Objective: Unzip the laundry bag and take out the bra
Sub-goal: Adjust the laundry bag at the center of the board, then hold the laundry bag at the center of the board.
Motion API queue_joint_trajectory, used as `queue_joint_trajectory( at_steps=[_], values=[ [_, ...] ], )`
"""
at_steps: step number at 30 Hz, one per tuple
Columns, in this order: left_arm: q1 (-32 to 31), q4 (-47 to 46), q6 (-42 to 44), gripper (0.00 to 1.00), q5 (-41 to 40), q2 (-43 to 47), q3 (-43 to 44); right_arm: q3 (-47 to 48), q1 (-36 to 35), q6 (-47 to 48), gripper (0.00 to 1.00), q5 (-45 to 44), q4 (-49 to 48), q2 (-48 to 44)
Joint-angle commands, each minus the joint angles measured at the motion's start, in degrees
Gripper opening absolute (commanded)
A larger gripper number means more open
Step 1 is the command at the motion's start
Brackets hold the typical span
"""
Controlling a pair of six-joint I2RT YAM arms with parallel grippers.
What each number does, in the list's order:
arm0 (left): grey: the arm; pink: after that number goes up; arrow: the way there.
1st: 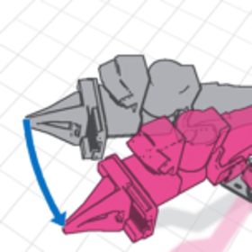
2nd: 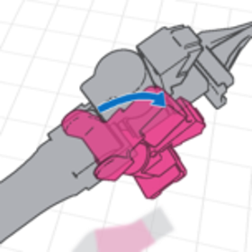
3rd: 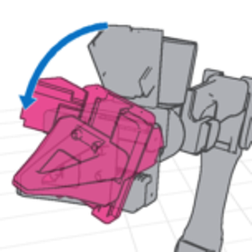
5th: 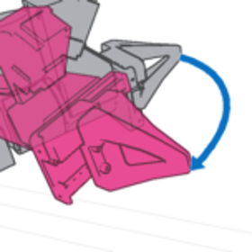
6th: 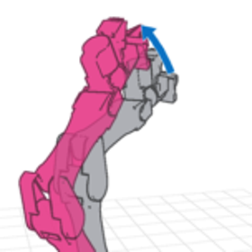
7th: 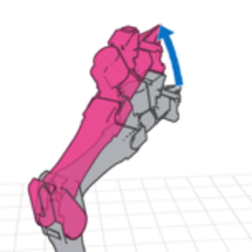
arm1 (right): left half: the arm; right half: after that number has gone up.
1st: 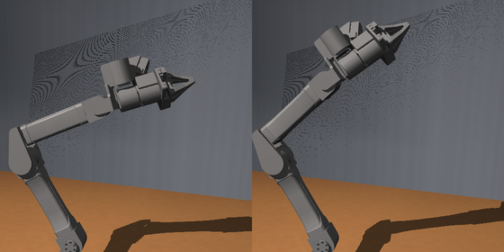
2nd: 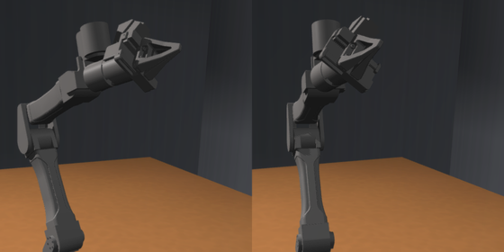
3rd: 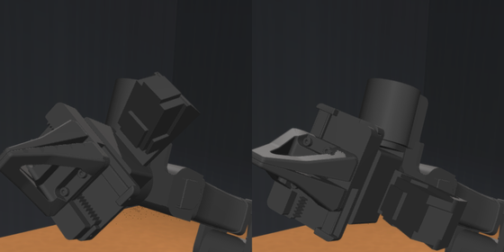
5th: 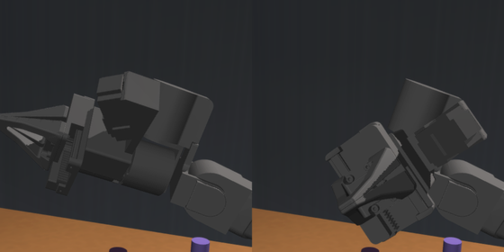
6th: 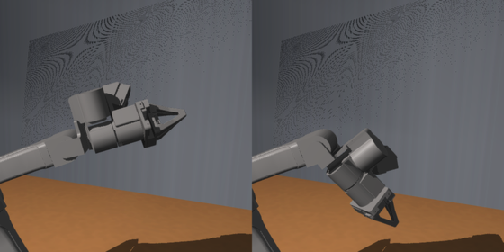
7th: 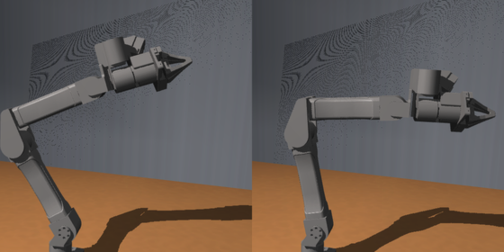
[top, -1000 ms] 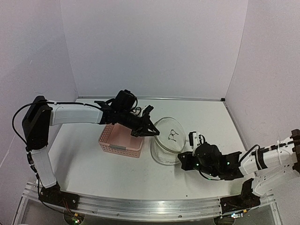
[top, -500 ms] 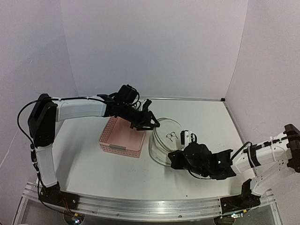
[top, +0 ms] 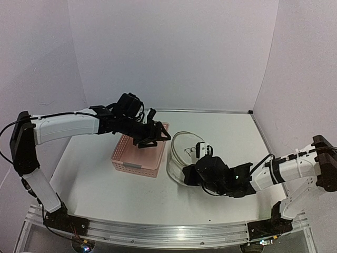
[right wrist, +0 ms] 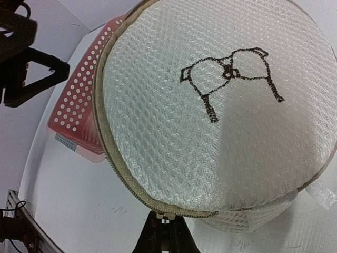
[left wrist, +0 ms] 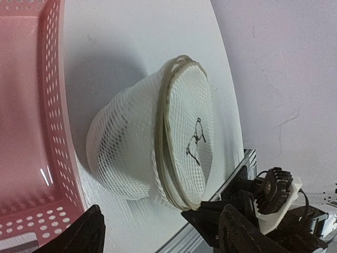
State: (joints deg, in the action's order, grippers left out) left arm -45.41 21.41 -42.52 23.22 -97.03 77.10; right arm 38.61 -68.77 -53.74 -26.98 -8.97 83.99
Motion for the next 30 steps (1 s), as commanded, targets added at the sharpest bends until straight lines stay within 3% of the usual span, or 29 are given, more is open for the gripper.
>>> queue_joint_trajectory(
  at_steps=[1, 7, 22, 30],
  values=[
    [-2.15, -4.92, -4.91, 0.77, -0.25, 4.71, -4.35, 3.64, -0.17, 1.24, 0.00, -0.20, -0.52, 1.01],
    [-3.11, -14.92, -10.97, 0.81, 4.36, 4.59, -9.40, 4.04, -0.19, 1.79, 0.00, 0.48, -0.61, 1.54],
    [-4.60, -18.11, -12.54, 0.80, 6.67, -3.87, -4.95, 2.52, -0.19, 1.65, 0.00, 0.49, -0.76, 0.13],
    [-5.83, -18.73, -13.00, 0.64, 7.38, -7.28, -2.51, 1.91, -0.14, 2.01, 0.00, 1.23, -1.39, 0.30]
  ],
)
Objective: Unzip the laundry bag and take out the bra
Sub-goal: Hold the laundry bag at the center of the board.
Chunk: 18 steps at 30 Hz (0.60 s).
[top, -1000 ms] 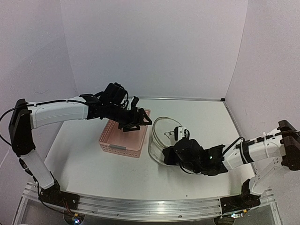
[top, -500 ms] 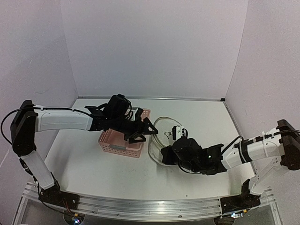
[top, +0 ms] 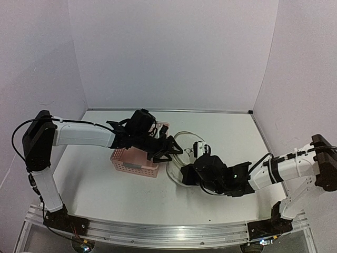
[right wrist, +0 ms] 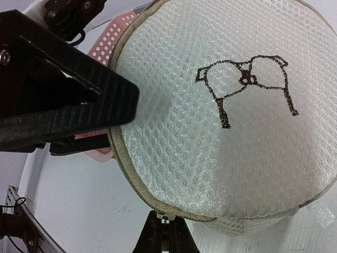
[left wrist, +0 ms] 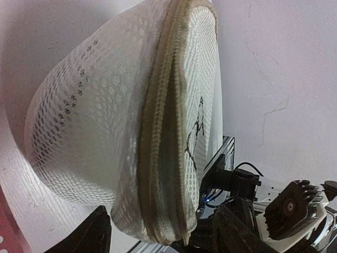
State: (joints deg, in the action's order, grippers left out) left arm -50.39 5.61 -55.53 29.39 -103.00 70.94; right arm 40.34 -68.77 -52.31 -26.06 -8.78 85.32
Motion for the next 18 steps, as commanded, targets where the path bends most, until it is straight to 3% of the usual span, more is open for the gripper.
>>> queue_joint_trajectory(
  at_steps=[1, 5, 10, 18],
  values=[
    [-0.89, -2.93, -0.09, 0.62, 1.24, -1.65, 3.80, 0.14, -0.18, 0.70, 0.00, 0.44, -1.67, -1.08],
    [-0.85, -3.08, 0.13, 0.42, 1.24, -2.43, 4.29, -0.27, -0.18, 1.47, 0.00, 1.10, -2.02, -1.29],
    [-0.85, -3.16, 0.18, 0.02, 1.18, -2.79, 4.65, -2.72, -0.14, 1.29, 0.00, 1.71, -2.91, -2.18],
    [-0.85, -3.22, 0.33, 0.00, 0.93, -2.36, 4.23, -7.91, -0.14, -1.16, 0.00, -0.11, -2.87, -5.60]
  ],
)
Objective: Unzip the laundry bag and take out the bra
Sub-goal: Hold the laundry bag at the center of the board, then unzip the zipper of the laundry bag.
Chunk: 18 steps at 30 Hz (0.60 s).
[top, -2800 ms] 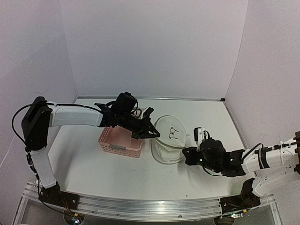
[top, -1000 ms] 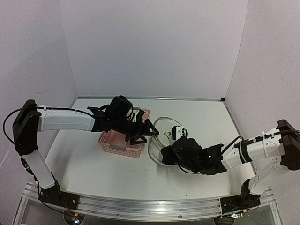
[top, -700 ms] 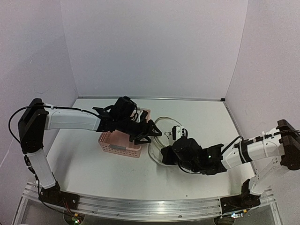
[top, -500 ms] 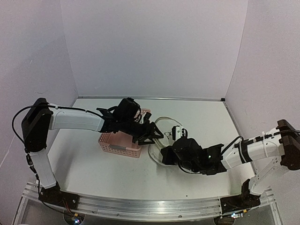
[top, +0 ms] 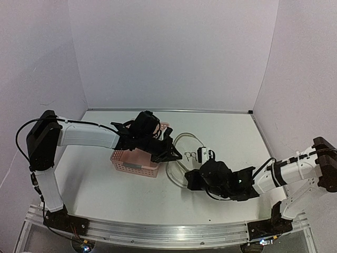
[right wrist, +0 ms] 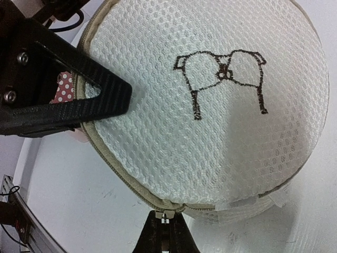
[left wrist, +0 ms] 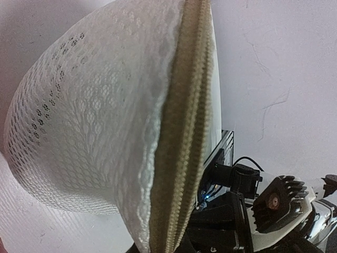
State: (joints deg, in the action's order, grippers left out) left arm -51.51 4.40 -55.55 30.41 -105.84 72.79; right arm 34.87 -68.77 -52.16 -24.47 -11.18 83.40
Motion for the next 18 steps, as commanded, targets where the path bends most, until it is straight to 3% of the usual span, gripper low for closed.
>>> queue_joint_trajectory(
  at_steps=[1, 14, 18],
  values=[
    [0.27, -1.96, 0.50, 0.00, -0.17, 0.79, 2.38, -3.39, -0.13, -1.69, 0.00, -2.25, -0.42, -4.44],
    [0.09, -3.55, 2.14, 0.00, 0.95, 2.93, 1.83, -10.35, 0.74, -3.87, 0.00, -8.08, 3.97, -13.02],
    [-0.01, -4.15, 2.38, 0.00, 1.44, 3.02, 1.75, -9.24, 0.72, -1.64, 0.19, -6.18, 4.06, -13.61]
  ],
)
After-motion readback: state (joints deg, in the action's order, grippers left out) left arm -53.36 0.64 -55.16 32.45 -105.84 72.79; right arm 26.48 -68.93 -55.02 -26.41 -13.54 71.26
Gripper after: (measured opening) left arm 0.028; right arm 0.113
